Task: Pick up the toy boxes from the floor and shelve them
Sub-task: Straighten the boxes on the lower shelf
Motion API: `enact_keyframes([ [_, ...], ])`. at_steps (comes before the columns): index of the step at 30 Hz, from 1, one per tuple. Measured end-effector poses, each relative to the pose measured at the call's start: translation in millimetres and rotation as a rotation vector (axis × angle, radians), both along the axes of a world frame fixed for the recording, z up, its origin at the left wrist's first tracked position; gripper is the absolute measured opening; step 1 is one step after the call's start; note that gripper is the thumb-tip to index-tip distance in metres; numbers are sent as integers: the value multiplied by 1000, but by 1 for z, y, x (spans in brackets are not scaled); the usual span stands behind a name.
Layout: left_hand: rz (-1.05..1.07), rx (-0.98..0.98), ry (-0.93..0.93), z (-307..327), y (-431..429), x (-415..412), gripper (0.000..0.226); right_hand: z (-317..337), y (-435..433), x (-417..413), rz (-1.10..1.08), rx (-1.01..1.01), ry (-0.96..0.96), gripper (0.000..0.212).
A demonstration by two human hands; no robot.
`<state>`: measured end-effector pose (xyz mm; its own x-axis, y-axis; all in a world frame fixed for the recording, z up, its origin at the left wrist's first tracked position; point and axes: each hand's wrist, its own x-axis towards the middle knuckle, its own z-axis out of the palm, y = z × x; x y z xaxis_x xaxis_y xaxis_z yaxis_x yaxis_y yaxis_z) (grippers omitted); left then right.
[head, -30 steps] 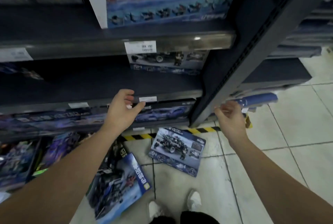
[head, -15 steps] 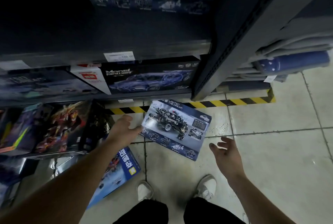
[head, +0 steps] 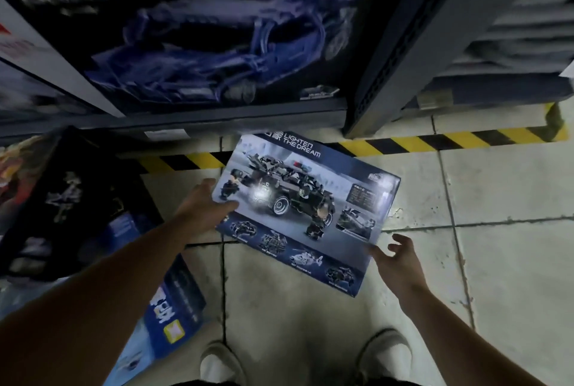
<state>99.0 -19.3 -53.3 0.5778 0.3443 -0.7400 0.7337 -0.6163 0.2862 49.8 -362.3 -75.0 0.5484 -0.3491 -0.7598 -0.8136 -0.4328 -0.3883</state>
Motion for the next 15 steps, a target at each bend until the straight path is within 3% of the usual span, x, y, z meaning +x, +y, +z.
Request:
enact_keyframes([
  [1,-7,-5,-7,-17,1,4,21,-15,0,1,-12,9,-3,74],
  [4,-11,-28,-55,-62,7,13,83,-54,0,4,-56,21,-19,77],
  [5,-10,-28,-79,-75,9,16,95,-65,1,5,-77,22,-26,79],
  [9,27,-19,-132,-108,10,30,97,-100,6,5,-127,52,-55,81],
  [15,97,-75,-159,-133,16,39,98,-123,14,6,-172,54,-105,70],
])
